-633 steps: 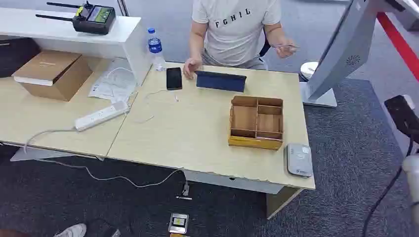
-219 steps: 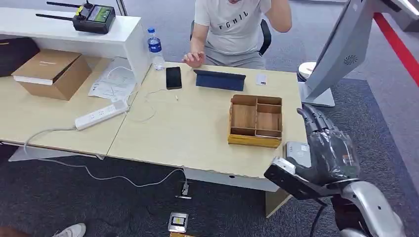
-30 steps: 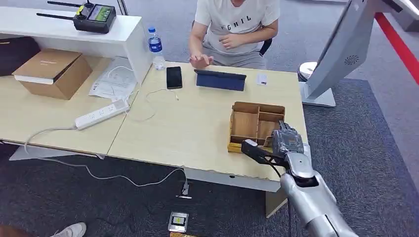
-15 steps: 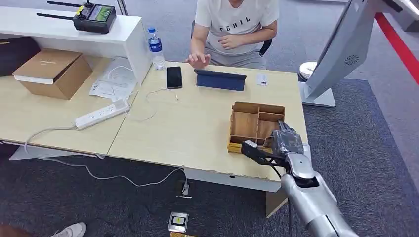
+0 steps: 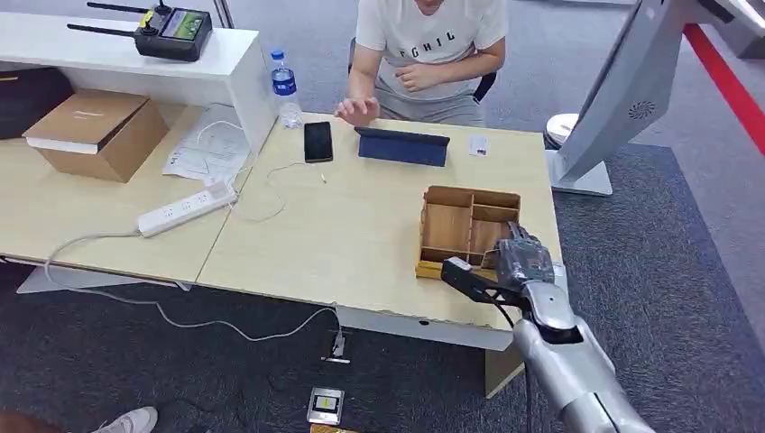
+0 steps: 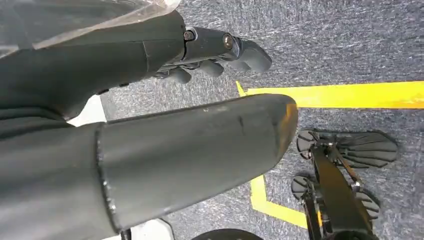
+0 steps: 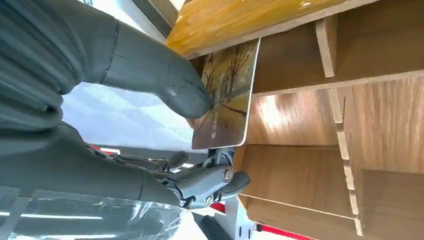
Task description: Pass the card to the sensor for recognition and then transmit it.
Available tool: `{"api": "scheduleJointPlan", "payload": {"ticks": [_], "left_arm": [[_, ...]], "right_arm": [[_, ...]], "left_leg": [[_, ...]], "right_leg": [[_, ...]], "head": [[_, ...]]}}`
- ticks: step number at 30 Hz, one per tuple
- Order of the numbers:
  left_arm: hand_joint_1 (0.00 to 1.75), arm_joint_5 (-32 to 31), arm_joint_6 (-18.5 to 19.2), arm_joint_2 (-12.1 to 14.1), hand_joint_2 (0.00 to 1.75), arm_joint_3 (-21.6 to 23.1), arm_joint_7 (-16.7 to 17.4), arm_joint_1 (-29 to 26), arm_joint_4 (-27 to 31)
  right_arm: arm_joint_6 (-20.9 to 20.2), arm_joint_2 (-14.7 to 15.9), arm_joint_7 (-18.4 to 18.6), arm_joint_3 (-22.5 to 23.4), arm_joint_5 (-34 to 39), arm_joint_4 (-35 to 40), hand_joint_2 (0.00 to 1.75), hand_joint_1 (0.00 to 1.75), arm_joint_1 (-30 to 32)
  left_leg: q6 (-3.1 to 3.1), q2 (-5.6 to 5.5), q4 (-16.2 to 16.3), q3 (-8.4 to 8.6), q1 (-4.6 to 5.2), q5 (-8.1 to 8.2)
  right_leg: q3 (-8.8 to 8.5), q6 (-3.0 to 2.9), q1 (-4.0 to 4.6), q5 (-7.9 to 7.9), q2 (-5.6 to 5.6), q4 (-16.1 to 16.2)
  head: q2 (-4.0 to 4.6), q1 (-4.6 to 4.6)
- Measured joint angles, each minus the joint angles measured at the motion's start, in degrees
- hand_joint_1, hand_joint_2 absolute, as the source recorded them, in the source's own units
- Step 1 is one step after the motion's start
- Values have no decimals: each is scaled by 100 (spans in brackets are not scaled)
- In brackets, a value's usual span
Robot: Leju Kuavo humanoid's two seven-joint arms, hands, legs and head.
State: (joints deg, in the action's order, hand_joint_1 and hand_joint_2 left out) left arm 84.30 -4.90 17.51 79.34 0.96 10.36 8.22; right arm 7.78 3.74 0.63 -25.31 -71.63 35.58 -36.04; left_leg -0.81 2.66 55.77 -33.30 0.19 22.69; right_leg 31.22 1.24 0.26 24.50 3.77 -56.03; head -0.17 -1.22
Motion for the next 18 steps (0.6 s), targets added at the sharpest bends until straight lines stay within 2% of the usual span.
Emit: {"api": "scheduleJointPlan", "payload": {"ticks": [12,15,18], "left_arm": [[0,-4,2,-2,0,2,-98,-1,0],[0,-2,2,-2,0,2,-98,-1,0],[0,2,2,-4,0,2,-98,0,0]], "right_arm": [[498,35,-175,133,2,-4,175,175,-94],[754,35,-245,162,-15,-4,175,175,-221],[787,28,-306,192,9,0,175,175,-407]], "left_leg": [[0,0,0,-2,0,0],[0,1,0,-2,0,0],[1,0,0,-2,0,-1]], "right_leg": [[0,0,0,0,0,-1],[1,0,0,0,-1,-1],[1,-1,0,-1,-1,-2]], "head": [[0,0],[0,0],[0,0]]}}
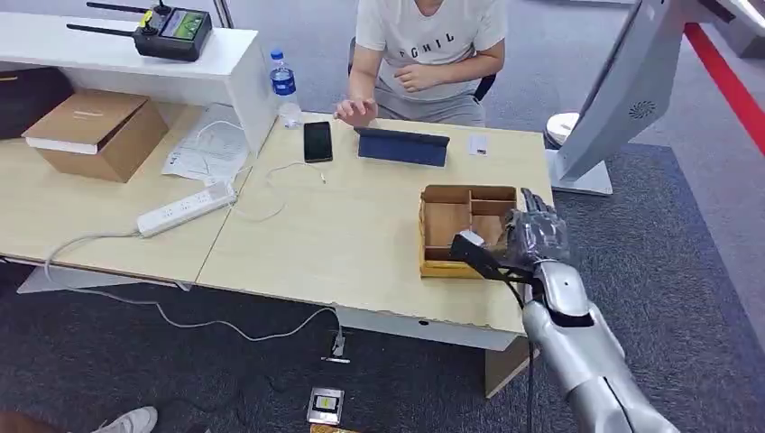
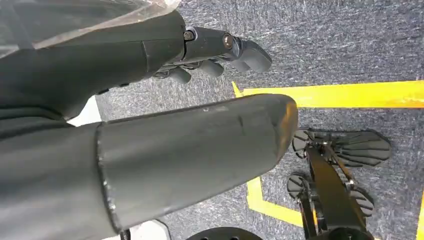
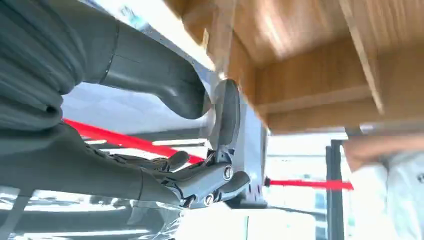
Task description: Pass the card to the sensor for recognition and then transmit it.
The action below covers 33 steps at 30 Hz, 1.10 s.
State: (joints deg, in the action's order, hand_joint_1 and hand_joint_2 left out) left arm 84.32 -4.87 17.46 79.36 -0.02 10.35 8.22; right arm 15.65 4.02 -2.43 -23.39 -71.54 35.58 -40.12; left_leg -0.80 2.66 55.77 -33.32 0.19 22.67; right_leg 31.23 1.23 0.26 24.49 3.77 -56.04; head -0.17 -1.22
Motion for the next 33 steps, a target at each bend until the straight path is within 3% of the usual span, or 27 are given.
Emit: {"api": "scheduleJointPlan", "payload": {"ticks": [17,27,33], "left_arm": [[0,-297,188,0,0,144,-223,6,0],[0,-582,302,-2,0,411,-385,34,0],[0,-689,369,-2,0,557,-372,44,0]], "right_arm": [[79,-98,-214,48,55,372,175,175,-707],[144,-136,-61,33,-258,37,175,175,-1387],[-50,-136,217,33,-339,-385,175,175,-1676]], "left_leg": [[1,0,0,0,0,-2],[1,0,0,-1,0,-3],[1,-1,1,-1,0,-2]], "right_leg": [[1,-4,1,-5,0,-2],[1,-4,0,-5,0,-2],[1,-4,0,-5,0,-2]], "head": [[0,2],[0,0],[0,0]]}}
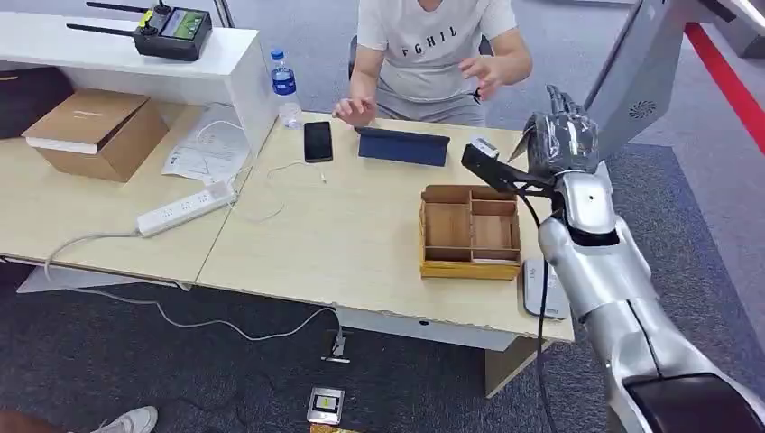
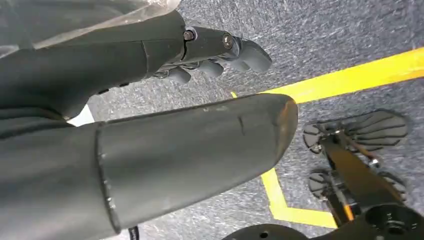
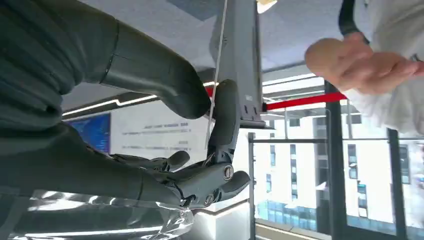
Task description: Pass the card to the sensor for recognition and then transmit it.
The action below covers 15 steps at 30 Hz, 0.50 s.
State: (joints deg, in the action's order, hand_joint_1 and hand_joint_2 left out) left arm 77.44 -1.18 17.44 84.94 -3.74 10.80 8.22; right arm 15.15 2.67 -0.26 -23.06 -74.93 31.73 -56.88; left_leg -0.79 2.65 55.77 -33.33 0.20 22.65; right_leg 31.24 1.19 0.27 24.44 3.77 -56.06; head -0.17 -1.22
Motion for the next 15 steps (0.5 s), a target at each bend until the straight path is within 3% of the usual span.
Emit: {"api": "scheduleJointPlan", "payload": {"ticks": [15], "left_arm": [[0,120,-63,-26,0,68,127,6,0]], "right_arm": [[-101,-227,170,-24,-210,-588,175,175,-364]], "left_leg": [[1,1,0,-1,-1,0]], "right_leg": [[1,-1,7,0,0,-1]], "head": [[0,0]]}}
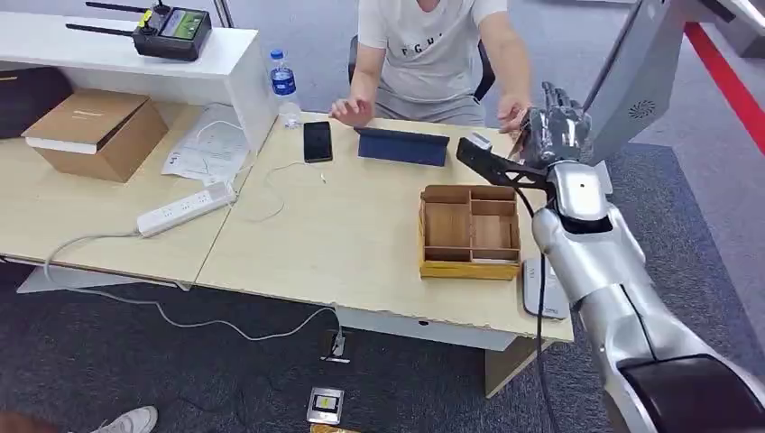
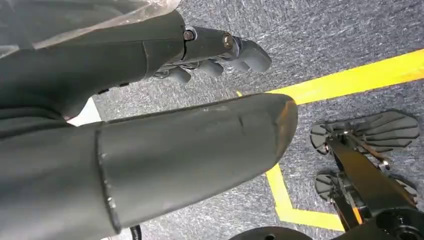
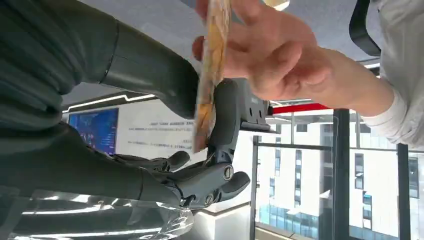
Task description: Pass the card to the sensor for recognition and then transmit it.
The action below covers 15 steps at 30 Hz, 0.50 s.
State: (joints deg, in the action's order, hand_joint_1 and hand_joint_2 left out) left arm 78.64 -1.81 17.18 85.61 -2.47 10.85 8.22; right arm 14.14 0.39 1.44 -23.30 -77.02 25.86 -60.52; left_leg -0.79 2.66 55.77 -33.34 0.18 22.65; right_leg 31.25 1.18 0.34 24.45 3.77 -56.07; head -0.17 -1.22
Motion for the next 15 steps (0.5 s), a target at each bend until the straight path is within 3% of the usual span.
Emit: {"api": "scheduleJointPlan", "payload": {"ticks": [8,9,10,12,13,15], "left_arm": [[0,-20,35,-22,0,55,113,1,2],[0,-13,37,-22,0,61,144,1,2],[0,-6,39,-22,0,66,175,1,2],[0,11,42,-22,0,70,234,0,2],[0,20,42,-22,0,72,249,0,0],[0,29,42,-22,0,74,282,0,2]], "right_arm": [[15,-57,2,-2,22,-133,175,173,1],[17,-57,4,-2,22,-146,175,136,2],[20,-57,22,-2,20,-149,175,2,3],[46,-55,42,-2,9,-162,175,0,4],[81,-55,52,-2,5,-170,0,0,8],[170,-50,83,-2,-7,-175,0,0,18]], "left_leg": [[0,0,0,0,0,0],[0,0,0,0,0,0],[0,0,0,0,0,0],[0,0,0,0,0,0],[0,0,0,0,0,0],[0,1,0,0,0,0]], "right_leg": [[0,0,-1,0,0,1],[0,0,-1,0,0,1],[0,0,-1,0,0,1],[1,0,-1,0,0,1],[1,0,-1,0,0,1],[1,0,-1,0,0,1]], "head": [[0,-2],[0,0],[0,-2],[0,0],[0,0],[0,0]]}}
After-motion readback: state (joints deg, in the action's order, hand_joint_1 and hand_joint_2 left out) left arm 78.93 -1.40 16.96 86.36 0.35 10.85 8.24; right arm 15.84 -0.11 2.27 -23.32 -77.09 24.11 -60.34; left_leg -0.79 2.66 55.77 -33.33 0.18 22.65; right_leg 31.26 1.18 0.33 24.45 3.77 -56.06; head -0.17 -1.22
